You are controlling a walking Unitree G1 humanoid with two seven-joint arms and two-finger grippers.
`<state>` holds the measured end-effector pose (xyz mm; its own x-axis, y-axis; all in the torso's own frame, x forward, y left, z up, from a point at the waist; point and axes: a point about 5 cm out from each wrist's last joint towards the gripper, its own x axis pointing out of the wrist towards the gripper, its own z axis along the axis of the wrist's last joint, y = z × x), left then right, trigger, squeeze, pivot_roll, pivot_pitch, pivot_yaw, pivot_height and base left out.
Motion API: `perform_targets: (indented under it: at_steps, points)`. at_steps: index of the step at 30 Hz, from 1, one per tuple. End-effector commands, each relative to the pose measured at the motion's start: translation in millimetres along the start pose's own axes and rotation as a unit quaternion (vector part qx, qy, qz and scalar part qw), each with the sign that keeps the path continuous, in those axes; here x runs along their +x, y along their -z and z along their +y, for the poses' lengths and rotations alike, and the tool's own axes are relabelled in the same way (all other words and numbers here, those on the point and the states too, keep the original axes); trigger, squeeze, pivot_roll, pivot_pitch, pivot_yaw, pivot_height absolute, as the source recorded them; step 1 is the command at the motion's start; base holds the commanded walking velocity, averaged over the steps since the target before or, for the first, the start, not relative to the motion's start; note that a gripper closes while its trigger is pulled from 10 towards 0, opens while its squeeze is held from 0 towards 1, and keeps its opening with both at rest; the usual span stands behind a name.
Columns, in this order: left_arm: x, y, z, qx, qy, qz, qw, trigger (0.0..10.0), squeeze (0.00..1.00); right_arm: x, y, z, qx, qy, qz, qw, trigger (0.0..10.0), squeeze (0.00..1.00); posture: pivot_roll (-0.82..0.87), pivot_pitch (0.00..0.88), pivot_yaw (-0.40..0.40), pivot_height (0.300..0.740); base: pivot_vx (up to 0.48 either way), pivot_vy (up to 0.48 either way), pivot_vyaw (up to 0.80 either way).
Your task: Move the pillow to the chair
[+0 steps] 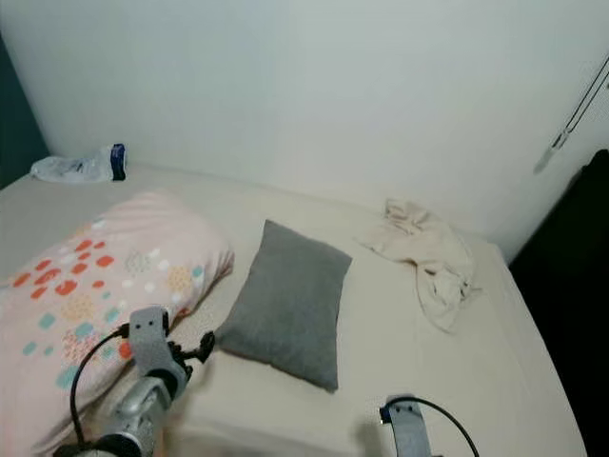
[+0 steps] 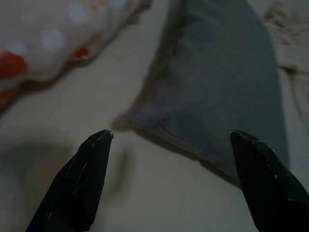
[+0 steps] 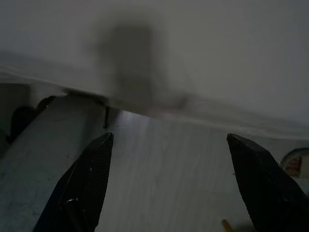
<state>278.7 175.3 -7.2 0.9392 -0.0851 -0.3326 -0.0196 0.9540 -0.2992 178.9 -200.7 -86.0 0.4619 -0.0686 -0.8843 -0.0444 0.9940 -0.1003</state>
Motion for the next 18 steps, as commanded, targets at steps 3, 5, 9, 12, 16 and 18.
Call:
perform_targets:
  at_steps: [3, 5, 9, 12, 16, 18]
  points:
    - [6.0, -4, -17.0, 0.0, 0.046, -0.004, 0.999, 10.0, 0.0, -0.3, 0, -1.8, 0.007, -0.004, -0.008, 1.0, 10.0, 0.0, 0.14, 0.0, -0.11, 0.661, 0.0, 0.0, 0.0]
    - [6.8, -3, -20.5, -0.001, 0.055, -0.003, 0.999, 10.0, 0.0, -0.3, 1, -1.9, 0.007, -0.002, -0.004, 1.0, 10.0, 0.0, 0.14, 0.0, -0.11, 0.661, 0.0, 0.0, 0.0]
    - [7.0, -1, -25.7, 0.0, 0.071, 0.002, 0.997, 10.0, 0.0, -0.4, 4, -0.2, 0.011, -0.009, -0.001, 1.0, 10.0, 0.0, 0.12, 0.0, -0.102, 0.661, 0.0, 0.0, -0.38]
    - [7.2, 0, -28.8, 0.002, 0.079, 0.004, 0.997, 10.0, 0.0, -0.5, 5, 0.0, 0.012, -0.01, 0.001, 1.0, 10.0, 0.0, 0.12, 0.0, -0.102, 0.661, 0.0, 0.0, -0.76]
    - [7.2, 1, -32.6, 0.0, 0.091, 0.007, 0.996, 10.0, 0.0, -0.7, 9, 0.3, 0.014, -0.008, 0.004, 1.0, 10.0, 0.0, 0.12, 0.0, -0.097, 0.661, 0.0, 0.0, -0.48]
    - [7.3, 1, -33.5, 0.0, 0.094, 0.007, 0.996, 10.0, 0.0, -0.8, 9, 0.4, 0.014, -0.008, 0.004, 1.0, 10.0, 0.0, 0.12, 0.0, -0.097, 0.661, 0.0, 0.0, 0.0]
